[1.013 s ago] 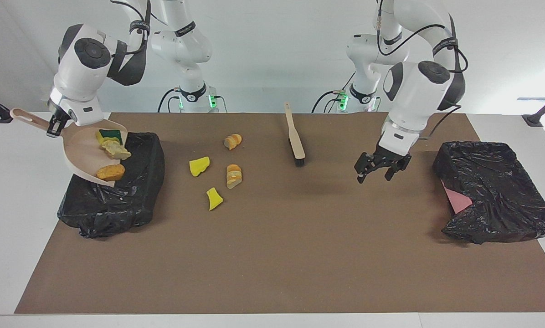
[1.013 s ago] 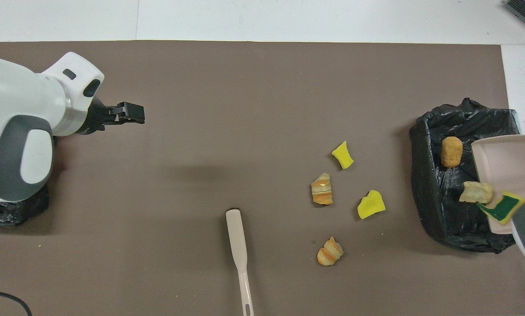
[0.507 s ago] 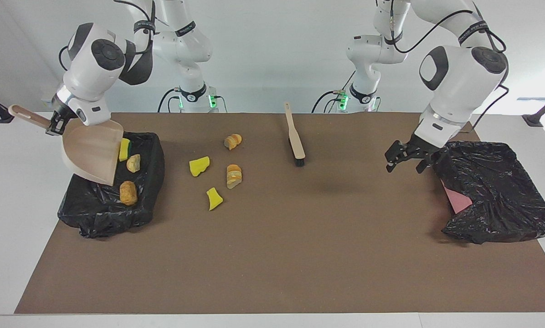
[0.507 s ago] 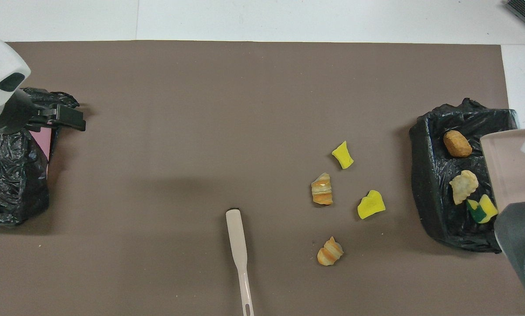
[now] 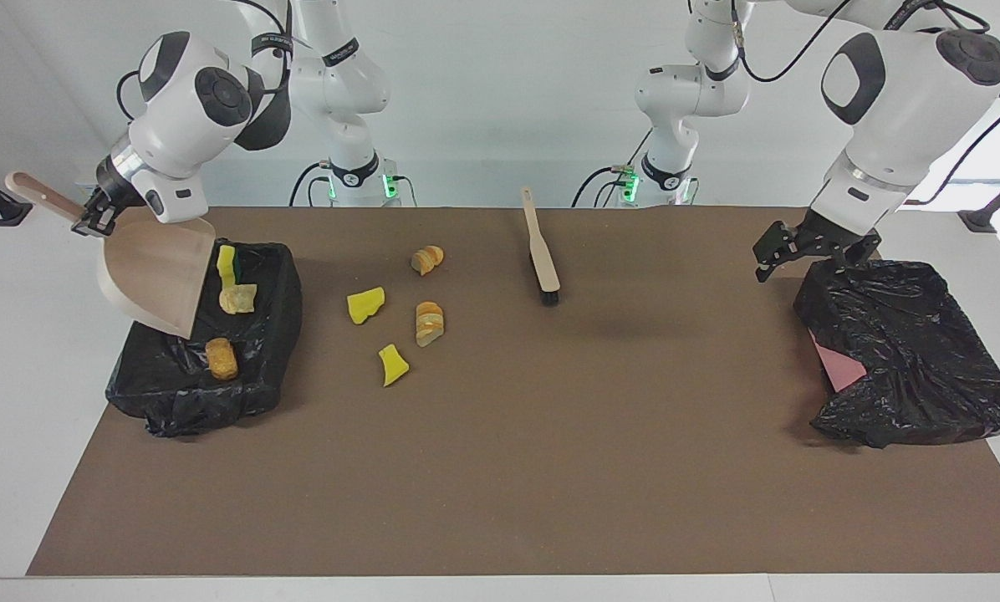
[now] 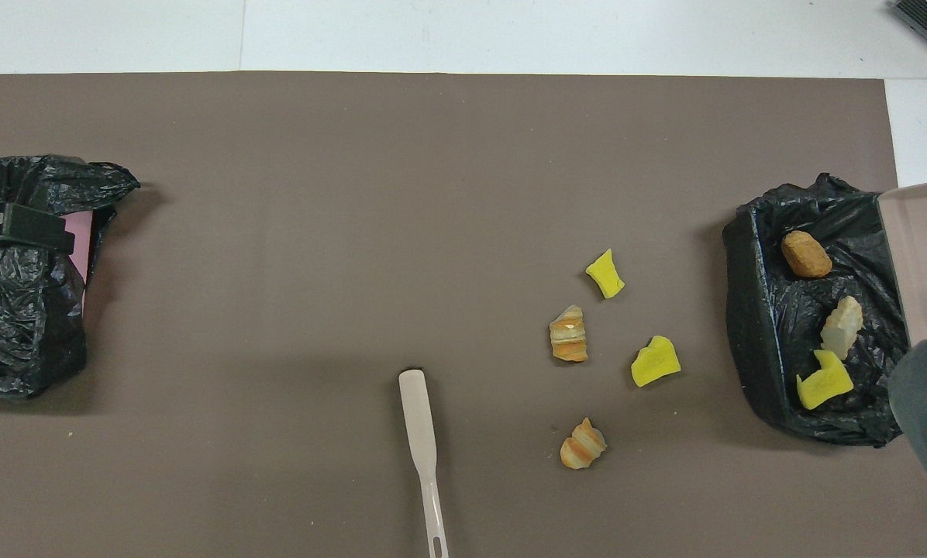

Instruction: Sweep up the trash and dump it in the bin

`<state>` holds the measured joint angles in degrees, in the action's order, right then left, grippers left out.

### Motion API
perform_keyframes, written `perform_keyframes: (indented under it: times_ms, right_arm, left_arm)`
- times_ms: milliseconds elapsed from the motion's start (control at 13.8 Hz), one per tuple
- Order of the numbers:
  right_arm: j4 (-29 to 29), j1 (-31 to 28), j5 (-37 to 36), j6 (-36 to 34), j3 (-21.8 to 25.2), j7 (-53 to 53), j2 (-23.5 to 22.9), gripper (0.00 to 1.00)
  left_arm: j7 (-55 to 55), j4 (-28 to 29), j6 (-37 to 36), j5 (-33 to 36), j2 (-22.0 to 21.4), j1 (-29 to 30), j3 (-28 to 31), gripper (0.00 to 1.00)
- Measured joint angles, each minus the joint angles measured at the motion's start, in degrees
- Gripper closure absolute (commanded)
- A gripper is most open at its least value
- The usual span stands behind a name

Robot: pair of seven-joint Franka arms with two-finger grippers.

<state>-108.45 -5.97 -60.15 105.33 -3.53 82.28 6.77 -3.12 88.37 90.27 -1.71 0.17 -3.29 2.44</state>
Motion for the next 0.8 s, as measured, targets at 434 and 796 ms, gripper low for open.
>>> perform_keyframes:
  times_ms: [434, 796]
  right_arm:
    - [8.13, 2.54, 12.56, -0.38, -1.76, -5.87, -6.78, 1.00]
    - [20.47, 12.02, 17.06, -11.16, -2.51, -24.87, -16.93, 1.00]
  left_arm:
    - [-0.28, -0.54, -4.37, 0.00, -0.37, 0.67, -0.32, 0.00]
    - [-0.59, 0.26, -4.14, 0.00, -0.97, 0.76, -0.10, 0.00]
